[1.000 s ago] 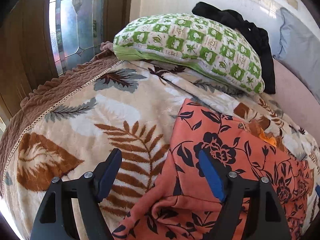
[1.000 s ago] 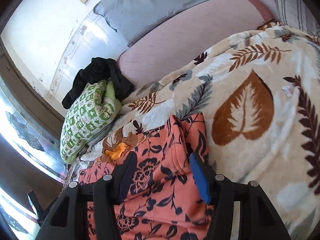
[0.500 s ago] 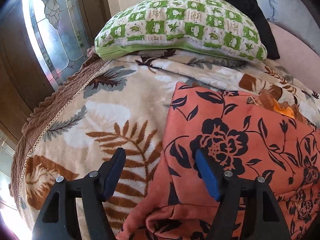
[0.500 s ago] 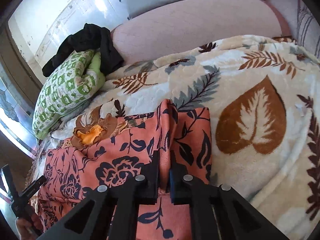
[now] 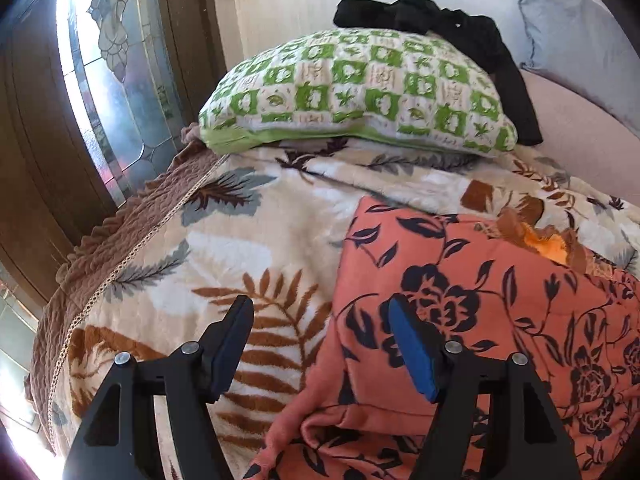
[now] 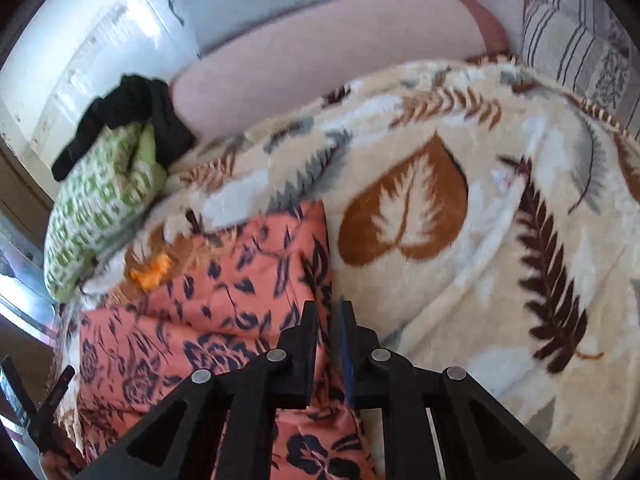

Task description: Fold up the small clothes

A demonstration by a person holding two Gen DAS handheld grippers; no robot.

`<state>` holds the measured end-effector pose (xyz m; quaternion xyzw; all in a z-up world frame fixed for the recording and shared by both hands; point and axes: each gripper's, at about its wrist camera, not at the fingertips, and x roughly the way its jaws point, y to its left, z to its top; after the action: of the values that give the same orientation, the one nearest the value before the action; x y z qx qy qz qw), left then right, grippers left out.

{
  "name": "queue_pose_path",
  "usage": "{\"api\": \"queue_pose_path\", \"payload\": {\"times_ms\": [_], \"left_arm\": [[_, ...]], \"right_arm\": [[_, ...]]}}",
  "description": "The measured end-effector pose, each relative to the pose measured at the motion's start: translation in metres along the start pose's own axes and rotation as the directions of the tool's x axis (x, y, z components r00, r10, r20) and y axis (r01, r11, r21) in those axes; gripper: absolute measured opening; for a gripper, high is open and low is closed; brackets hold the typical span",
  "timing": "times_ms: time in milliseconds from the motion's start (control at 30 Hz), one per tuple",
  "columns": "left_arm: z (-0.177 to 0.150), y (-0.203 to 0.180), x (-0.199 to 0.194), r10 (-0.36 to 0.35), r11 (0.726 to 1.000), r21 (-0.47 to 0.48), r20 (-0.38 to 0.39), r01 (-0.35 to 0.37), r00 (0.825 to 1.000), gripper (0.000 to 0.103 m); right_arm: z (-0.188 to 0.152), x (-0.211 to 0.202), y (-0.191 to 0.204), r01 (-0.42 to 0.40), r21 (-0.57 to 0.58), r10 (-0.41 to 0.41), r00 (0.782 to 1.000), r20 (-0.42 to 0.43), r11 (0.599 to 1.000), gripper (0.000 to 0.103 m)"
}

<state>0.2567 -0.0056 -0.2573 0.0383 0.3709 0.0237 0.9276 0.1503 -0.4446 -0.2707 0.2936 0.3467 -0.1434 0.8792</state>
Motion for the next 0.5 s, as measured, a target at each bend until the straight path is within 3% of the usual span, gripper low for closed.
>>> {"api": "queue_pose_path", "payload": {"times_ms": [33, 133, 200, 233, 267, 333, 433, 467, 500], "left_arm": [[0.000, -0.007, 0.000, -0.030, 0.999, 0.020, -0.004, 0.030, 1.000, 0.071], [-0.007, -0.031, 0.015, -0.065, 0.991, 0.107, -0.085, 0.074, 0.994, 0.073], [-0.019, -0.045, 0.037, -0.038, 0.983, 0.169, -0.200, 0.072, 0.979, 0.078], [-0.022, -0.045, 0.039, -0.028, 0.984, 0.169, -0.181, 0.059, 0.983, 0.083], [-0.021, -0.043, 0.036, -0.008, 0.987, 0.157, -0.155, 0.033, 0.988, 0.091], [-0.016, -0.038, 0.038, -0.027, 0.989, 0.138, -0.196, 0.055, 0.980, 0.091], [-0.013, -0.027, 0.027, -0.046, 0.996, 0.064, -0.150, 0.056, 0.988, 0.091], [-0.014, -0.028, 0.024, -0.045, 0.996, 0.067, -0.135, 0.055, 0.990, 0.091], [-0.016, -0.031, 0.024, -0.047, 0.994, 0.088, -0.138, 0.060, 0.989, 0.091]], "right_arm": [[0.001, 0.001, 0.004, -0.040, -0.007, 0.040, 0.999, 0.009, 0.999, 0.012], [-0.003, 0.035, 0.019, -0.120, -0.031, 0.117, 0.988, -0.102, 0.992, 0.012], [-0.018, 0.065, 0.028, -0.086, -0.060, 0.072, 0.977, -0.203, 0.995, 0.012], [-0.025, 0.082, 0.029, -0.042, -0.077, 0.019, 0.961, -0.275, 0.996, 0.013], [-0.029, 0.083, 0.031, -0.036, -0.085, 0.013, 0.968, -0.251, 0.996, 0.013], [-0.025, 0.072, 0.036, -0.039, -0.099, 0.013, 0.969, -0.248, 0.994, 0.013], [-0.024, 0.049, 0.038, -0.140, -0.062, 0.122, 0.966, -0.228, 0.988, 0.015], [-0.028, 0.045, 0.041, -0.152, -0.064, 0.135, 0.967, -0.218, 0.986, 0.020], [-0.033, 0.045, 0.043, -0.158, -0.065, 0.139, 0.964, -0.226, 0.985, 0.034]]}}
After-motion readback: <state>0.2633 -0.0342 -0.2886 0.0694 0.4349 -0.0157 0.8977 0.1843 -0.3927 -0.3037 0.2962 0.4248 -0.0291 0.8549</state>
